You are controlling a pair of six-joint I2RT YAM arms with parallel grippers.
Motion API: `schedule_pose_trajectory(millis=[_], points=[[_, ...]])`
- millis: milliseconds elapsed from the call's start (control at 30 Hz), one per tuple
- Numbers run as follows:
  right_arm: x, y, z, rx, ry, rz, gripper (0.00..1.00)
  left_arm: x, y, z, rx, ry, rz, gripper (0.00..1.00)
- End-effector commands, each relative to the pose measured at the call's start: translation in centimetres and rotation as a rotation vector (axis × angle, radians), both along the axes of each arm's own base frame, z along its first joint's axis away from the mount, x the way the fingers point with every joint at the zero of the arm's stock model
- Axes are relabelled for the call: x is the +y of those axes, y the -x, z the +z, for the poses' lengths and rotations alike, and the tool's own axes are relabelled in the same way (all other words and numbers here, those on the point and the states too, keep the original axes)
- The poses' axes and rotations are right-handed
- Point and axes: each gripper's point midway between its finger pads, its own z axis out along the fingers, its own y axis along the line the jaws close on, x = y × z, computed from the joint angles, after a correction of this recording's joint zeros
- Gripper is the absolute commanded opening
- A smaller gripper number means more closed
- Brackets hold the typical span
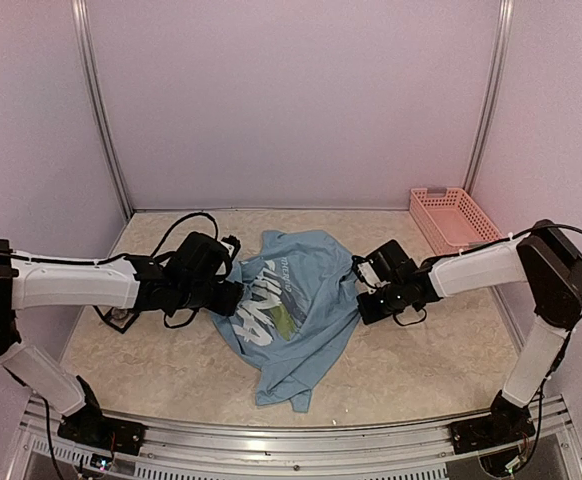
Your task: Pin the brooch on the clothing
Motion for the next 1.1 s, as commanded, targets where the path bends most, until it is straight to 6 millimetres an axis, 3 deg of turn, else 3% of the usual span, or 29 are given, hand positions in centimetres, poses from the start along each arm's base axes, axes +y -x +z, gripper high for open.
schedule_pose_trajectory(millis=[0,200,333,400,467,567,667,800,867,1067], points=[[-3.9,-4.8,1.0,-0.074,0.045,-0.070,0.02,-0.6,-2.0,-0.3,-0.029,-0.030,0.019,0.67],[-7.2,-10.2,3.9,-0.129,0.083,-0.120,0.04,0.1,-4.4,-3.0,-0.010,-0.108,0.051,0.68],[-5.4,-9.4,6.3,-0.145,0.062,-0.044,0.09,1.7,-6.8,-3.9,-0.032,-0.135,0.115,0.60],[-3.1,-7.1,7.2,-0.161,0.045,0.049,0.14,2.9,-8.1,-4.1,-0.054,-0.161,0.167,0.49],[-0.2,-3.7,7.8,-0.177,0.030,0.172,0.19,4.4,-9.5,-3.9,-0.078,-0.169,0.230,0.45],[5.1,3.6,8.4,-0.160,-0.066,0.400,0.29,7.3,-11.5,-4.0,-0.086,-0.184,0.337,0.45],[8.5,10.0,8.2,-0.131,-0.131,0.527,0.37,9.3,-12.5,-4.4,-0.084,-0.174,0.399,0.46],[11.3,16.3,6.1,-0.045,-0.117,0.643,0.43,8.5,-12.4,-4.1,-0.072,-0.101,0.361,0.57],[12.5,19.4,4.6,0.004,-0.095,0.713,0.51,8.1,-12.0,-3.8,-0.066,-0.062,0.345,0.64],[12.9,21.9,0.3,0.092,0.031,0.746,0.62,7.9,-10.0,-1.1,-0.087,0.048,0.311,0.75]])
